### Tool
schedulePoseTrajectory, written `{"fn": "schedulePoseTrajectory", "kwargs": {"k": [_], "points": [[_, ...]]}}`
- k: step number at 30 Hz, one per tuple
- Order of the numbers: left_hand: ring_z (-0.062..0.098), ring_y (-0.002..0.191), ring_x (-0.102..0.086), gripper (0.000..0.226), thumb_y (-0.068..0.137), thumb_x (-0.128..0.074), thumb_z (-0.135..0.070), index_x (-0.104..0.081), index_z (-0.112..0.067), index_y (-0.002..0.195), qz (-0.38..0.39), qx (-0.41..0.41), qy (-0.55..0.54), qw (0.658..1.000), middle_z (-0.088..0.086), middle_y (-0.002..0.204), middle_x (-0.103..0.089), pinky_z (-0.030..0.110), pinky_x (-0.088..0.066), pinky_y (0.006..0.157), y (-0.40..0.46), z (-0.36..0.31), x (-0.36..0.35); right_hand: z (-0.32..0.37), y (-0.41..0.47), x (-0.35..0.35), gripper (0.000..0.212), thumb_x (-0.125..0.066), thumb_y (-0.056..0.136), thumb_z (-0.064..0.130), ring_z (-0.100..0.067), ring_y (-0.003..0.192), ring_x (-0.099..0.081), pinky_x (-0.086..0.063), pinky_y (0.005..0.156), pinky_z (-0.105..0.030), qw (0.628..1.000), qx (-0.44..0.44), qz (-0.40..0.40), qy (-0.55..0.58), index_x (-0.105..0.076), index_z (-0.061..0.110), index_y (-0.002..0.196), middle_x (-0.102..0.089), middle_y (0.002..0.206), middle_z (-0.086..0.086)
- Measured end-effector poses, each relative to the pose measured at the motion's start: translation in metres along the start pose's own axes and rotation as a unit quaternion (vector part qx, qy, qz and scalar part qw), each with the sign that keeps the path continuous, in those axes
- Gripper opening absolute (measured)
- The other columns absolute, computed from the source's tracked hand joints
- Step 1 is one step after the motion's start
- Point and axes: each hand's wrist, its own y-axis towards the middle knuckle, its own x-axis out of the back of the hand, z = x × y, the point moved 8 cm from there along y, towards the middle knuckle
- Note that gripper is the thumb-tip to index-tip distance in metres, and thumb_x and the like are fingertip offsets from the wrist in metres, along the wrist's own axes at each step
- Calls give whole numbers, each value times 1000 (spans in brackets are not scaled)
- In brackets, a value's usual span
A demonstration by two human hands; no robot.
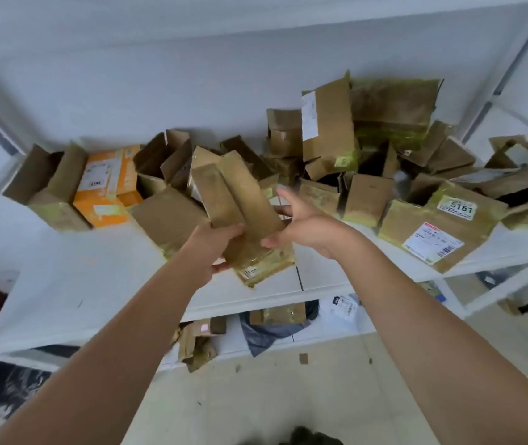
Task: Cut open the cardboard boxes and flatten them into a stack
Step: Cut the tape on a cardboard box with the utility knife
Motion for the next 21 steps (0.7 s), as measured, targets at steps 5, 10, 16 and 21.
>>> {"fn": "schedulePoseTrajectory", "kwargs": {"k": [5,10,16,21], "points": [[22,90,-63,21,94,-66,-28,-58,-20,112,2,12,20,1000,3,107,-65,31,-52,59,-18,14,9,-11,-2,-11,95,-89,70,16,-19,125,-54,-45,108,-42,997,-3,46,-68,-38,26,150,-47,146,9],[20,68,-64,16,96,-64,-25,-58,-11,99,9,56,-33,998,14,90,-63,40,-58,73,-27,42,13,-12,-6,-22,75,-80,81,35,-14,105,-59,-53,88,-30,1000,-1,-6,-27,-42,27,145,-55,116,8],[30,71,-68,29,96,-63,-36,-55,-10,106,42,95,11,995,26,91,-69,43,-60,74,-35,67,23,-17,-8,-41,70,-74,88,21,-23,108,-59,-53,95,-39,991,-32,15,-132,-40,31,148,-55,123,-3],[31,68,-71,40,97,-61,-37,-55,-3,116,69,120,59,989,29,89,-72,39,-60,65,-46,76,48,-30,-6,-61,71,-75,87,23,-27,118,-58,-52,96,-44,983,-71,77,-148,-41,36,147,-51,141,-3]]}}
